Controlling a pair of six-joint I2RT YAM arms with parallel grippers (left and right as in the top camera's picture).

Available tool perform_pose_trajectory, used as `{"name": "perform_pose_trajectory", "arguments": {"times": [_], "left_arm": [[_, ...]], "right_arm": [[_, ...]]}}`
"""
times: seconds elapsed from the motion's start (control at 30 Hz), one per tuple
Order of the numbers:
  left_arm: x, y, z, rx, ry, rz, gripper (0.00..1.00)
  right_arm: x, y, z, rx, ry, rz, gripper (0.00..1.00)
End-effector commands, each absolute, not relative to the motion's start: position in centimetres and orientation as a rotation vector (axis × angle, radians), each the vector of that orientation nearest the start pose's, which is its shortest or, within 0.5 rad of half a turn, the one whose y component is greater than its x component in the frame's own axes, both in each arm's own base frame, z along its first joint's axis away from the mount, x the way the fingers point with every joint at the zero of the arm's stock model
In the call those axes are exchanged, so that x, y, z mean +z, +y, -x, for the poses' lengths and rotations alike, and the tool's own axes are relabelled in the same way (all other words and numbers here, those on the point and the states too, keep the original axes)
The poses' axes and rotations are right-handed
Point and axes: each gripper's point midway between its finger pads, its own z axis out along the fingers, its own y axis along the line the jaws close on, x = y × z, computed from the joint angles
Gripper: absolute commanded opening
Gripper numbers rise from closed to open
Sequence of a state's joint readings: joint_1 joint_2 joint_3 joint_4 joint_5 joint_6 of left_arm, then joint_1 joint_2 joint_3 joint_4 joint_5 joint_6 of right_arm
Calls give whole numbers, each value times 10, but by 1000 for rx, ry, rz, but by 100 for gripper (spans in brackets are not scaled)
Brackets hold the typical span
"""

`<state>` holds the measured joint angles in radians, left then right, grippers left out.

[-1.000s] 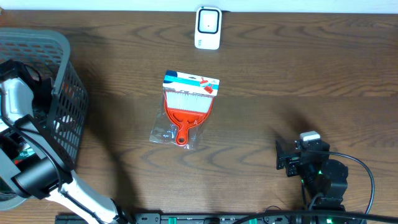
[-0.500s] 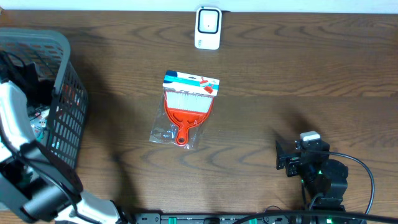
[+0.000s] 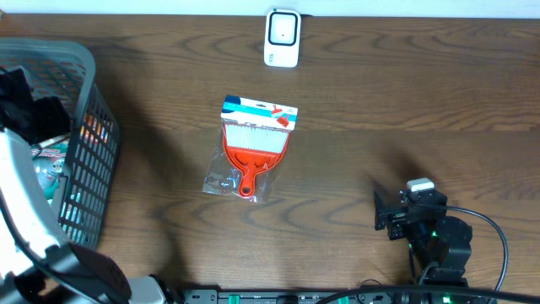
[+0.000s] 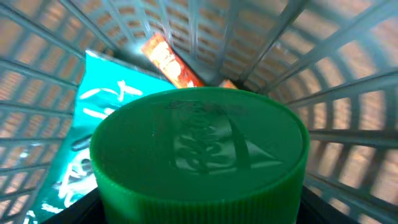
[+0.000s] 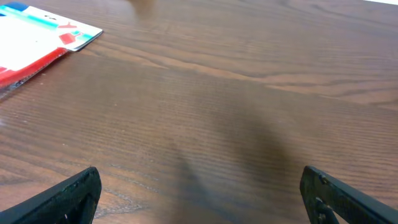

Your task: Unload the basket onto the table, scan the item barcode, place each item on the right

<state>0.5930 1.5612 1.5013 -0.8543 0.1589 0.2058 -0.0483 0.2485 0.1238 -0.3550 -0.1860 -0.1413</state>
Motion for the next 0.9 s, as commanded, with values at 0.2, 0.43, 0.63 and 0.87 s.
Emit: {"name": "perform_pose_trajectory", "arguments": {"times": [0.2,0.43,0.63,0.87], "left_arm": [[319,194,-343,236,2212,347,19],[369,176,-318,279,2079,324,19],[408,134,-310,140,1953,174,19],[438,97,-312,39,1843,48,19]], "right_arm": [[92,20,-231,74,2040,200,99],[92,20,-231,74,2038,200,99],[92,20,-232,74,2035,200,99],[93,20,-232,74,2035,200,99]]}}
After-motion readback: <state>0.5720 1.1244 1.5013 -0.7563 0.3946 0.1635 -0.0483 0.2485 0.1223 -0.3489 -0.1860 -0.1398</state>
